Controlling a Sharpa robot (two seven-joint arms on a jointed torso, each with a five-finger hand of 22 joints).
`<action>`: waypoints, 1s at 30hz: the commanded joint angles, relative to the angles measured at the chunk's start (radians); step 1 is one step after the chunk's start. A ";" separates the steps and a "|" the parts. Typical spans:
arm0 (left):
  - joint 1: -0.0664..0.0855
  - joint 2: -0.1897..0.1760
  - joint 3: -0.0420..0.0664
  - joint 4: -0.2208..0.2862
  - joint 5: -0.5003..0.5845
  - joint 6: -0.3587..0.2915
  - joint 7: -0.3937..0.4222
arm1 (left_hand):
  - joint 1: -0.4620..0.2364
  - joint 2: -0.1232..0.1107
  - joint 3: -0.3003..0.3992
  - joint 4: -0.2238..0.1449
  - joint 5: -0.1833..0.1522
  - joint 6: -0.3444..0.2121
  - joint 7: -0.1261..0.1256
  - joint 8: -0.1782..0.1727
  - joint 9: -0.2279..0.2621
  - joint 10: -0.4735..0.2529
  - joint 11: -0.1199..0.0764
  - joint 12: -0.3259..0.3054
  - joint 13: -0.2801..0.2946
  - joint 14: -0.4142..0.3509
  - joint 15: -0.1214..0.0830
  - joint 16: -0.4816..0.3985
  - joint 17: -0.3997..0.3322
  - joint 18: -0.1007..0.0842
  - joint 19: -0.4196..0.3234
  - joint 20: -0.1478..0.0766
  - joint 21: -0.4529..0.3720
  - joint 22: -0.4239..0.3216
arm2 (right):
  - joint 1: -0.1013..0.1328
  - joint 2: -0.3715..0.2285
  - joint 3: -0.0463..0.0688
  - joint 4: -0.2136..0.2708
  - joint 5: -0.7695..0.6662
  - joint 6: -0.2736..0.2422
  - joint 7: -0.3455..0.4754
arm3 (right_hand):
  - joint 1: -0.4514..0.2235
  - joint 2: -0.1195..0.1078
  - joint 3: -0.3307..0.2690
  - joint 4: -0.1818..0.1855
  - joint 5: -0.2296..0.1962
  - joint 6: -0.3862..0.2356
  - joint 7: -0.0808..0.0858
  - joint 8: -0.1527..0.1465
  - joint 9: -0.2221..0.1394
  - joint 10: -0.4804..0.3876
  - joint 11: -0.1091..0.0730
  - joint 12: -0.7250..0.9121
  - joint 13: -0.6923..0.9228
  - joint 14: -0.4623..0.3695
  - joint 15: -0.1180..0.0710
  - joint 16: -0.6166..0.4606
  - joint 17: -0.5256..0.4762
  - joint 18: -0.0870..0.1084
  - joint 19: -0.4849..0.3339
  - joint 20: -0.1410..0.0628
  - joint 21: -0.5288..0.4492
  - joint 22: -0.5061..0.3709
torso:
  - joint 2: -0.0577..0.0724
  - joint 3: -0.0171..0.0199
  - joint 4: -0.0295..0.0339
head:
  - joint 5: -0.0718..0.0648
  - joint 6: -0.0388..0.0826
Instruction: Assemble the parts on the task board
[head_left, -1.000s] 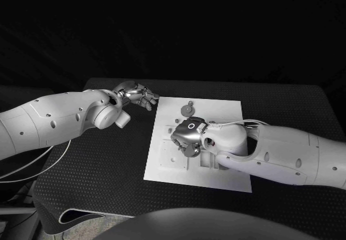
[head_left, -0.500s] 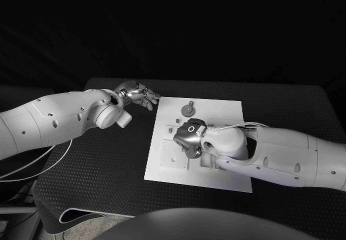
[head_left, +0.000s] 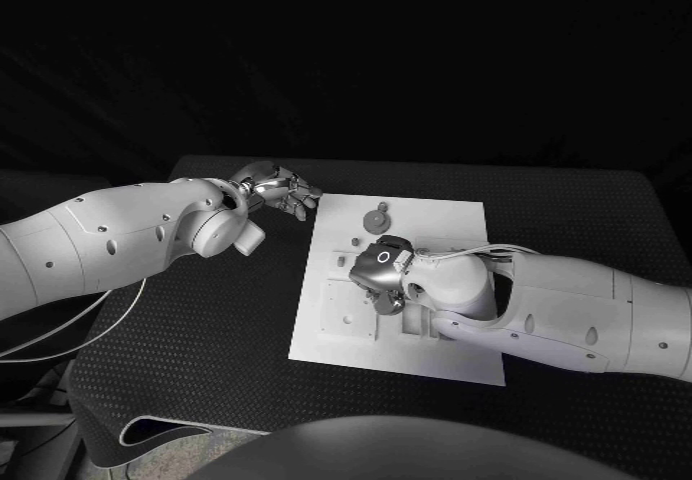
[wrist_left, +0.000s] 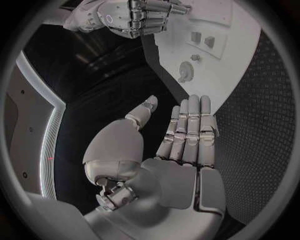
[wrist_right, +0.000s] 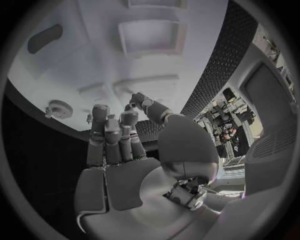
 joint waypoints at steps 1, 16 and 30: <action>0.001 0.002 0.001 0.001 0.006 -0.003 0.010 | -0.008 -0.006 -0.004 -0.001 -0.002 -0.004 0.002 -0.005 -0.001 -0.004 0.003 -0.006 -0.001 0.006 0.002 -0.004 0.002 0.006 0.004 0.000 -0.004 -0.001 | -0.001 0.001 -0.001 0.001 -0.015 0.018 0.004 | -0.006 -0.007 0.008 0.000 -0.001 0.168 -0.059 -0.004 0.001 -0.117 -0.065 0.005 -0.002 -0.001 -0.033 0.006 0.002 0.013 0.004 -0.003 0.006 0.020 | 0.000 0.0001 -0.0003 | 0.000 0.000; 0.001 0.004 0.001 -0.001 0.006 -0.003 0.010 | -0.008 -0.006 -0.004 -0.001 -0.002 -0.004 0.002 -0.005 -0.002 -0.005 0.003 -0.007 -0.001 0.006 0.002 -0.004 0.002 0.006 0.004 0.000 -0.004 -0.001 | -0.002 0.001 -0.001 0.009 0.002 0.023 0.011 | -0.006 -0.009 0.010 0.000 -0.001 0.169 -0.059 -0.006 0.002 -0.116 -0.066 0.006 -0.003 -0.001 -0.034 0.006 0.002 0.013 0.004 -0.003 0.007 0.020 | 0.000 0.0004 -0.0005 | -0.001 0.000; 0.001 0.005 0.001 -0.002 0.006 -0.002 0.010 | -0.008 -0.007 -0.004 0.000 -0.002 -0.006 0.003 -0.006 -0.003 -0.007 0.004 -0.008 -0.001 0.006 0.002 -0.006 0.004 0.006 0.004 0.000 -0.005 -0.002 | -0.006 0.004 -0.002 0.007 0.004 0.027 0.014 | -0.006 -0.009 0.011 0.000 -0.001 0.169 -0.059 -0.007 0.003 -0.116 -0.066 0.006 -0.004 0.000 -0.034 0.006 0.002 0.013 0.004 -0.004 0.007 0.020 | 0.000 0.0001 -0.0005 | 0.000 0.000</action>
